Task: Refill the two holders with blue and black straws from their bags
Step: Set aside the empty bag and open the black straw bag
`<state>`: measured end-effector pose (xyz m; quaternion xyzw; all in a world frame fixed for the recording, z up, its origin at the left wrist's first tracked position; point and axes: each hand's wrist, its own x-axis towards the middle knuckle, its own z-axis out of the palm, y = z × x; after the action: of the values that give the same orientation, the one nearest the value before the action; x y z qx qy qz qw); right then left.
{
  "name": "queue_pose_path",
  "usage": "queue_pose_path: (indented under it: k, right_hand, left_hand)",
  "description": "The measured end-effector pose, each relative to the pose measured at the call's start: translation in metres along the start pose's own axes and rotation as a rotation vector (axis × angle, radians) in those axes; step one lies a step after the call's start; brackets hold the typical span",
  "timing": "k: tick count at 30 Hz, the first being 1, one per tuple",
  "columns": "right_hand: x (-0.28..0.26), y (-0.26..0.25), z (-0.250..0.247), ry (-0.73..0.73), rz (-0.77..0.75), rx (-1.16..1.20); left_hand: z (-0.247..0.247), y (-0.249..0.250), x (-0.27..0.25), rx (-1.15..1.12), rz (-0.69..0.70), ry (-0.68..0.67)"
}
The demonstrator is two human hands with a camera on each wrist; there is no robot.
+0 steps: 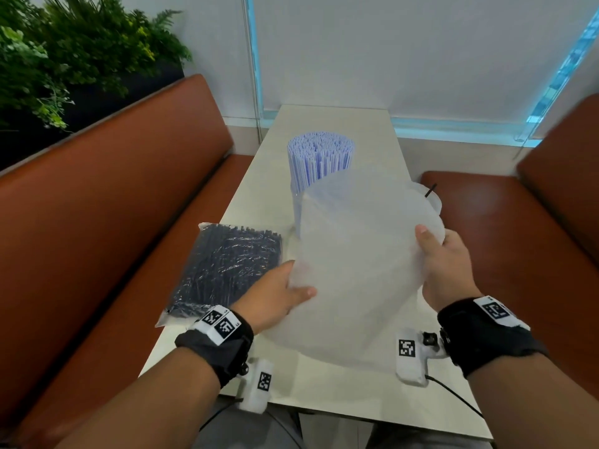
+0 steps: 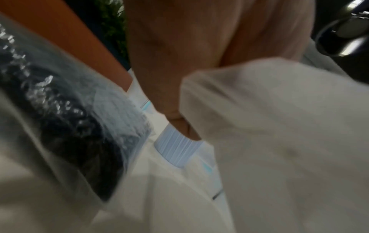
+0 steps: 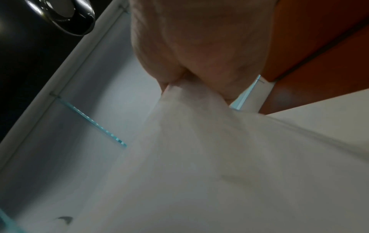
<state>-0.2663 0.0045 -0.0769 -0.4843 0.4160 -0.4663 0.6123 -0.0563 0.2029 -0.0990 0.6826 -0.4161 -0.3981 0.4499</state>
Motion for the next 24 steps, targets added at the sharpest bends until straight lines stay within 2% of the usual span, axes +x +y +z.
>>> queue_pose_path:
  k: [2,6,11,13,18,20,24]
  right_hand:
    - [-0.001,0.004,-0.001,-0.099,0.054,0.007]
    - [-0.011,0.004,-0.003,-0.35,0.128,-0.003]
    - [-0.017,-0.004,-0.004,-0.568,0.308,-0.164]
    - [-0.018,-0.007,-0.005,-0.589,0.298,-0.21]
    - [-0.018,-0.019,-0.002,-0.462,0.118,-0.092]
    - [-0.019,-0.021,-0.003,-0.478,0.067,-0.098]
    - [-0.015,-0.021,-0.011,-0.518,0.045,-0.092]
  left_hand:
    - [-0.004,0.0,0.001,0.031,-0.008,-0.027]
    - [-0.01,0.011,0.008,-0.236,-0.169,0.04]
    - [-0.014,0.02,0.018,-0.216,-0.058,0.172]
    - [-0.017,0.024,0.019,-0.298,-0.034,0.176]
    - [-0.027,0.038,0.02,-0.473,0.071,0.287]
    - [-0.027,0.04,0.016,-0.558,0.087,0.258]
    - [-0.031,0.035,0.013,-0.654,0.0,0.202]
